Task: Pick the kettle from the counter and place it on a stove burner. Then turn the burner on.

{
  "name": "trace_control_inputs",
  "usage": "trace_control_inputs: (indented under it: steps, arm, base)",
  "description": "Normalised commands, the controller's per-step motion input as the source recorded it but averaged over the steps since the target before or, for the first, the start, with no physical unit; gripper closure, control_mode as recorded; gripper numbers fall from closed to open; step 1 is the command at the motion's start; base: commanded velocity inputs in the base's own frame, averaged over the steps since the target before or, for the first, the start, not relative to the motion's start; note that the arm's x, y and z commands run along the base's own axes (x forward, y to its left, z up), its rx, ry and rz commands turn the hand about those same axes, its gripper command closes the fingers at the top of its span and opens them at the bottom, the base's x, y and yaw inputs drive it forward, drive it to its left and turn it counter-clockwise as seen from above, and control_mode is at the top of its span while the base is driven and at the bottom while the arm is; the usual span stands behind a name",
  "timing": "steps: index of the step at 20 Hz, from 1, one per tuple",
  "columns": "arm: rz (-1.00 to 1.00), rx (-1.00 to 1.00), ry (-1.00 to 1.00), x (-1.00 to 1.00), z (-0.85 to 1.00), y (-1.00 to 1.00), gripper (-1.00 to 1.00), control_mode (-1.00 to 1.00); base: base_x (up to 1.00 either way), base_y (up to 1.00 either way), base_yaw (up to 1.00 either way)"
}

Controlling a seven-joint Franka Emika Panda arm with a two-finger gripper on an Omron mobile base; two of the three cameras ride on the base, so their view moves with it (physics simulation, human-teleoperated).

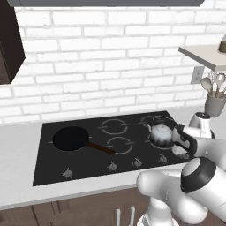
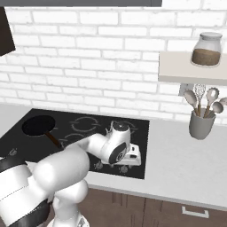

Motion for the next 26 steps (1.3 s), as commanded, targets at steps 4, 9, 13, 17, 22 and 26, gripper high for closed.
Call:
trace_control_inputs:
  steps: [4, 9, 13, 17, 22, 26]
  arm:
    - [0.0, 0.0, 0.01, 0.0, -0.16, -0.08, -1.0, -1.0]
    - [0.0, 0.0, 0.0, 0.02, -0.14, -0.06, -1.0, -1.0]
    - [0.0, 0.0, 0.0, 0.13, -0.21, 0.0, -1.0, -1.0]
    - [0.0, 0.0, 0.0, 0.18, -0.18, 0.0, -1.0, -1.0]
    - [0.0, 0.0, 0.0, 0.13, -0.11, -0.04, -1.0, -1.0]
    - [0.0, 0.0, 0.0, 0.03, -0.13, -0.08, -1.0, -1.0]
  base:
    - [0.0, 0.0, 0.0]
    - [0.0, 0.0, 0.0]
    - [0.0, 0.0, 0.0]
    - [0.0, 0.0, 0.0]
    - [0.0, 0.0, 0.0]
    - [0.0, 0.0, 0.0]
